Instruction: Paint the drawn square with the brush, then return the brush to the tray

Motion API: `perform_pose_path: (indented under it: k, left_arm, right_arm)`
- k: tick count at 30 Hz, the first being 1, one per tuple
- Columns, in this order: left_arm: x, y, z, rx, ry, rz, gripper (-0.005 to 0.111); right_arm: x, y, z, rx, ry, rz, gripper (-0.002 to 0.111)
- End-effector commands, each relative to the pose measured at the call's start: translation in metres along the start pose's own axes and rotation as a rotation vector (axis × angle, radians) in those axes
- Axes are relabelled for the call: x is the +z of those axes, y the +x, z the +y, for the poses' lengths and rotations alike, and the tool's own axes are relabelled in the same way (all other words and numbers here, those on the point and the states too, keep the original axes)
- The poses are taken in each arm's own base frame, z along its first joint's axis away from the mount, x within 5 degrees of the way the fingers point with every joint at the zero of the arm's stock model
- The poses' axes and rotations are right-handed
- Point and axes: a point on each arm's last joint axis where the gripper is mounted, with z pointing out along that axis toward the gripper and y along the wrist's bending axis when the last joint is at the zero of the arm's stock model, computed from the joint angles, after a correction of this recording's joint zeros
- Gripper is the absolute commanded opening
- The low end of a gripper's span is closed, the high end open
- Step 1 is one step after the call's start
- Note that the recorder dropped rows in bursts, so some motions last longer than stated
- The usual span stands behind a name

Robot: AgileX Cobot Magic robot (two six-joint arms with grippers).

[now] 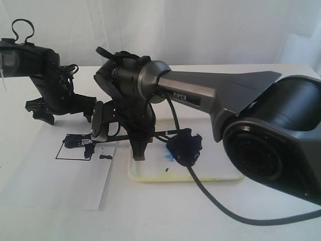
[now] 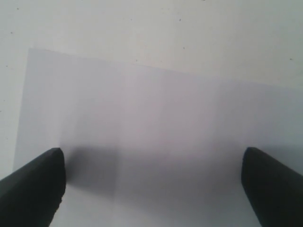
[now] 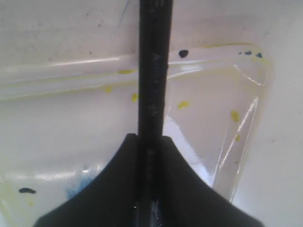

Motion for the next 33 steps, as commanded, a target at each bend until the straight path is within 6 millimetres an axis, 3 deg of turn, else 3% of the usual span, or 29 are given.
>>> perform_pose_path:
  k: [1, 33]
  left_arm:
    - [0.0236, 0.025, 0.0058, -0.014, -0.053, 0.194, 0.105]
    - [0.0238, 0.024, 0.0073, -0.016, -0.054, 0.187, 0.105]
  right_arm:
    - [-0.0042, -0.0008, -0.0012, -0.014, 0.014, 0.002, 0.0]
    - [-0.0024, -0.0056, 0.0014, -0.079, -0.006, 0.018, 0.0]
